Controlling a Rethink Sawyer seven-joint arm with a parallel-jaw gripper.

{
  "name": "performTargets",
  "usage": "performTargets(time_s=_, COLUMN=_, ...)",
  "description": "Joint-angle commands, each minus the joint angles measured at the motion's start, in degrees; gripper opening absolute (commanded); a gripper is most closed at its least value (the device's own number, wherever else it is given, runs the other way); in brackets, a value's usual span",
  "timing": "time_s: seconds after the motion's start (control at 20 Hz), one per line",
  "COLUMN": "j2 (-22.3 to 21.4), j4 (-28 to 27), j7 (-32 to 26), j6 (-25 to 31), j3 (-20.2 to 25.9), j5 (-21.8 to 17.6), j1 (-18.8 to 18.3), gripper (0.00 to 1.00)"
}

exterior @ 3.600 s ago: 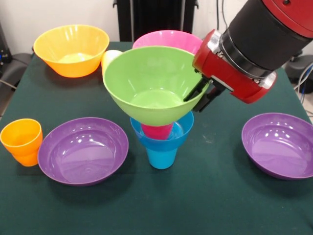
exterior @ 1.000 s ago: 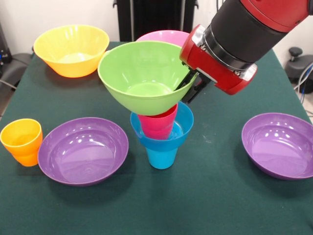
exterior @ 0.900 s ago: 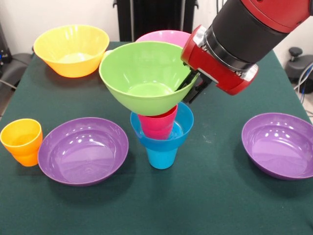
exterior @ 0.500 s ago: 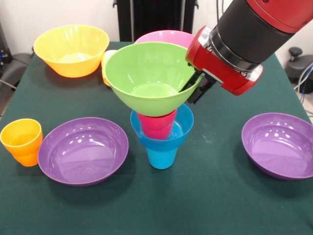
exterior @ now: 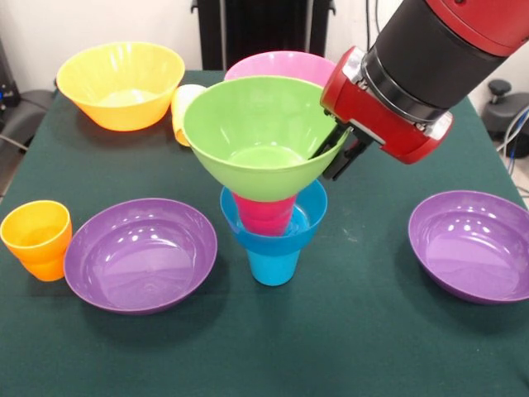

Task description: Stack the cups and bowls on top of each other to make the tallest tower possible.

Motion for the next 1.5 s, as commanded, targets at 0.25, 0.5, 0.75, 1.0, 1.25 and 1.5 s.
performTargets(time_s=0.25, j2=1.9, j4=3.0, j7=8.0, j6=-5.3, j3=6.0, j5=-0.2, j1=0.5, gripper=0.0)
performTargets(time_s=0.5, j2=1.3, j4=4.8, j7=7.5, j6=-6.8, j3=6.2, j5=-0.6, j1=0.8, gripper=0.0)
performTargets(time_s=0.75, j2=1.0, j4=5.7, j7=7.7, j6=-6.9, j3=6.4, j5=-0.4, j1=0.8, gripper=0.0)
performTargets(time_s=1.0, j2=0.6, j4=6.4, j7=7.7, j6=-6.8, j3=6.4, j5=-0.2, j1=1.0, gripper=0.0)
performTargets(time_s=1.25, j2=0.4, j4=6.7, j7=7.5, j6=-6.0, j3=6.3, j5=-0.1, j1=1.0, gripper=0.0)
performTargets(time_s=1.5, j2=-0.7, j4=8.5, j7=7.1, j6=-6.3, j3=6.6, j5=-0.1, j1=1.2, gripper=0.0)
